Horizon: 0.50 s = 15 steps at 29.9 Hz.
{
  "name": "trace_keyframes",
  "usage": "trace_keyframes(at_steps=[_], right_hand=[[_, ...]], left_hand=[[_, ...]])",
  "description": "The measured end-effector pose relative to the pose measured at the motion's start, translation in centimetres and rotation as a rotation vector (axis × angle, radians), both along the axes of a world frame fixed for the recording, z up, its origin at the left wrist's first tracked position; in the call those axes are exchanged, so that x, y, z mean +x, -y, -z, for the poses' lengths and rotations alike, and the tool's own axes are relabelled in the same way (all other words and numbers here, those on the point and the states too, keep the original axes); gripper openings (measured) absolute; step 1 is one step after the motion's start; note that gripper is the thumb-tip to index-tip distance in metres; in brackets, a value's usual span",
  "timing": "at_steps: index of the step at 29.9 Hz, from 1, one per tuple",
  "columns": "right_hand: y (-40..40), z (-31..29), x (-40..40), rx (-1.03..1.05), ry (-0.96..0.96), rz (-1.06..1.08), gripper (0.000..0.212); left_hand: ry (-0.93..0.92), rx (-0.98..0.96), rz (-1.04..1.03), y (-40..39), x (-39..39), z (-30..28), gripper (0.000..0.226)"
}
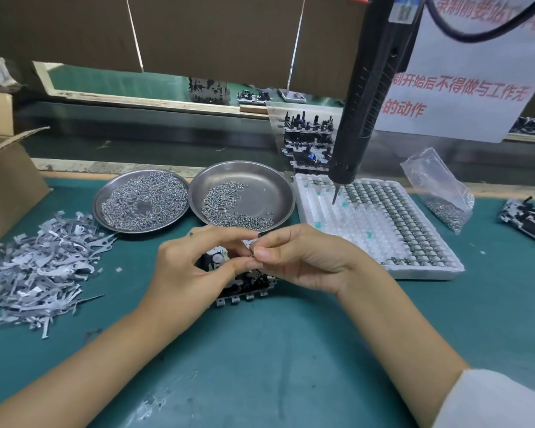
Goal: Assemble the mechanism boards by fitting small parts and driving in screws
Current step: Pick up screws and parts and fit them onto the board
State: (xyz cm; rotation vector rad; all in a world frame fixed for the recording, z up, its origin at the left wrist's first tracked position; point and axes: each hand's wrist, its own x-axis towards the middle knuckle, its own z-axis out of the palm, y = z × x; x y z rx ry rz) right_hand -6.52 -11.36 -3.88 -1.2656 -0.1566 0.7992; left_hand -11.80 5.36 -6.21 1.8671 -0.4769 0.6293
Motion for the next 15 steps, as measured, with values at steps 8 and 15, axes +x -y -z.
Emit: trace_keyframes(at_steps=[8, 15], right_hand=[[0.2, -0.5, 0.0, -0.14, 0.022, -0.036, 0.008], [5.4, -4.4, 0.9, -0.634, 0.39, 0.097, 0.007]], left_hand=[[0.097, 0.068, 0.007, 0.0, 0.2, 0.4, 0.024], [0.055, 0.017, -0.096, -0.4, 0.4, 0.2, 0.009]])
